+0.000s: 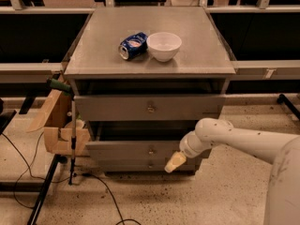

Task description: Open middle drawer

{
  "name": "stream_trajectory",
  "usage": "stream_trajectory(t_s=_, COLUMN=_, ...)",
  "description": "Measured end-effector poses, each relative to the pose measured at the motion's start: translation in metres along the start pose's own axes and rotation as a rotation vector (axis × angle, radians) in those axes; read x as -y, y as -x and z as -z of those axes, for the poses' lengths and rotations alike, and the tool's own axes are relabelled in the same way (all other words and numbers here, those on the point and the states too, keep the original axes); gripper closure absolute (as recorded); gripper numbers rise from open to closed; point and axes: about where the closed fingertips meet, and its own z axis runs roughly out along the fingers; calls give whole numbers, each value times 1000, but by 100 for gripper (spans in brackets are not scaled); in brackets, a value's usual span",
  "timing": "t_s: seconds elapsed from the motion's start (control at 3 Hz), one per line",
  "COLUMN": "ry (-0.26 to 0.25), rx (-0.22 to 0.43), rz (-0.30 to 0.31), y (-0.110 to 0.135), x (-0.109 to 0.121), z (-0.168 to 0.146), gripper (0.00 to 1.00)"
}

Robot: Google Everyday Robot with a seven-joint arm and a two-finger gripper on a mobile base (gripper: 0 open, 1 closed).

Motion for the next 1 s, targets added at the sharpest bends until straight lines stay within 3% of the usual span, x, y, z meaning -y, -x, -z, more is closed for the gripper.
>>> stream_trajectory(t_s=0.33, ry=24, rx=-48, rz=12, y=-20, x=-27, z=-1, gripper=0)
stream_trajectory(t_s=0.67, ry=18, rx=-76, rz=50, y=-22, x=-38, z=-1, gripper=0)
stream_trajectory(t_s=1.0, ry=-45, rx=-62, rz=85, y=-9, x=-30, z=15, gripper=0)
